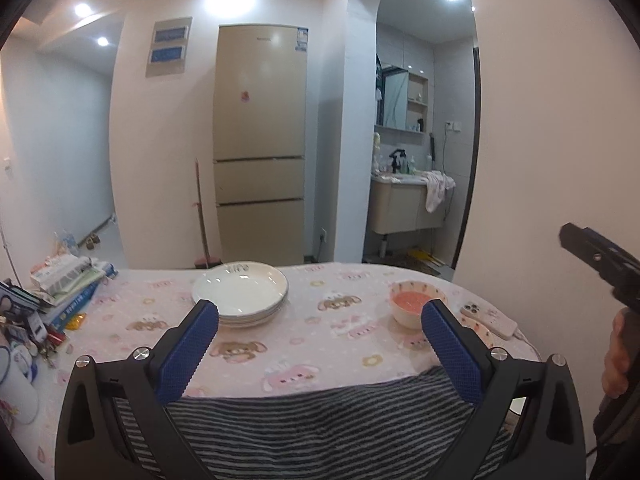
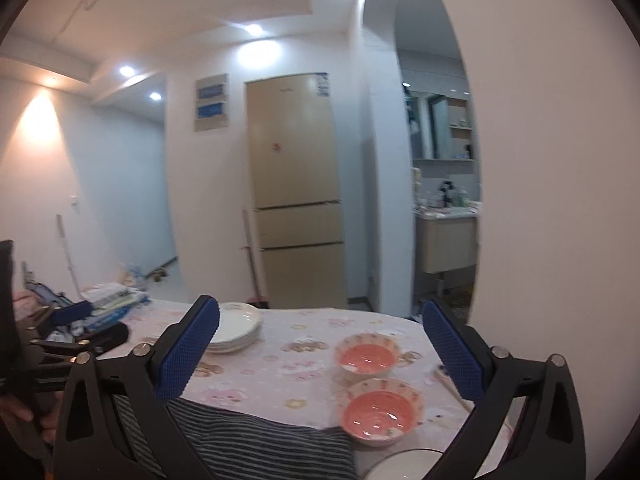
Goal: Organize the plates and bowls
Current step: 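Raise both tools and move them toward the pink bowls, then close the right gripper on the rim of the nearer pink bowl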
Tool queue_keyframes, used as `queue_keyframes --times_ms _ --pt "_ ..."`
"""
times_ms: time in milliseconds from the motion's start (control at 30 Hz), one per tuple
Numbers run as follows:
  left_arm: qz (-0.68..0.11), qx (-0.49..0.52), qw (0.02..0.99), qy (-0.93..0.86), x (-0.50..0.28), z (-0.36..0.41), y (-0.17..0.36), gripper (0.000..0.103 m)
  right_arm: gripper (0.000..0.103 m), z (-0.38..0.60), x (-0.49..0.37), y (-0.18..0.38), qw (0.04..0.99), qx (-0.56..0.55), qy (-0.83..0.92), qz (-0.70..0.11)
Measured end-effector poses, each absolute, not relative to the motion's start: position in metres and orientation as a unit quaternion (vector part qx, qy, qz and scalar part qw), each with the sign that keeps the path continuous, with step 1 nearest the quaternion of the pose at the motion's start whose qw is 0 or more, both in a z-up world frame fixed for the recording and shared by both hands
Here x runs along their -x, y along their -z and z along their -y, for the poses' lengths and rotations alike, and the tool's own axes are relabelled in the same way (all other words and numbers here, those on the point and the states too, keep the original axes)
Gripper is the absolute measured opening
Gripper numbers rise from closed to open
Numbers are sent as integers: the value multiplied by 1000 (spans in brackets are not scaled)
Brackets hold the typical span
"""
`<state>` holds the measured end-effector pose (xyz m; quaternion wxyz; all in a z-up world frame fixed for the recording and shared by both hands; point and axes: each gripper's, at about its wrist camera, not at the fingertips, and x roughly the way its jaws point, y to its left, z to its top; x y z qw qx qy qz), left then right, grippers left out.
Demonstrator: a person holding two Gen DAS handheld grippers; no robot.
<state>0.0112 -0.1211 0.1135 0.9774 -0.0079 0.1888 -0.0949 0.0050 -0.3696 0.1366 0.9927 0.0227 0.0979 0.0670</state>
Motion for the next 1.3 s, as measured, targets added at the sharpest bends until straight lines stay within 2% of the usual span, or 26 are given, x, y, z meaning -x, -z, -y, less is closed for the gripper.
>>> queue_keyframes --times_ms 33,67,100,167,233,300,467,633,733,767,900,933,1000,1067,1300 --pt "-195 6 976 98 -15 126 -110 102 87 374 -10 -132 992 -22 -63 -111" --pt "-201 4 975 99 -20 130 -105 99 84 379 -15 -128 990 -22 -62 -125" --pt "-209 3 972 104 -25 135 -102 90 84 384 -20 -124 988 -22 -61 -138" --pt "-225 4 967 121 -34 143 -95 83 78 395 -25 -116 985 -26 -59 -159" --pt "-243 4 961 129 -47 154 -87 83 78 405 -29 -112 983 -26 -56 -172" --pt "-261 9 956 135 -60 166 -77 77 77 418 -34 -107 981 -30 -52 -187" --pt "-327 18 930 168 -92 198 -51 72 71 448 -53 -84 966 -61 -61 -243" --pt "-411 47 896 164 -138 219 -22 67 58 474 -98 -49 918 -86 -63 -381" --pt "-466 64 862 189 -162 232 -5 58 48 492 -129 -25 876 -134 -96 -454" --pt "-473 54 860 183 -168 238 -2 52 43 496 -138 -19 866 -138 -91 -473" --pt "-485 36 854 183 -184 255 7 50 32 502 -168 -8 849 -110 -65 -513" --pt "-488 39 852 187 -188 258 9 49 24 501 -175 -7 847 -103 -60 -518" --pt "-498 44 844 196 -195 264 15 36 23 498 -185 -2 845 -94 -58 -523" --pt "-508 48 837 198 -200 269 23 30 22 494 -189 5 841 -80 -61 -531" --pt "-528 26 824 206 -216 293 45 22 18 492 -203 26 817 -64 -67 -570"
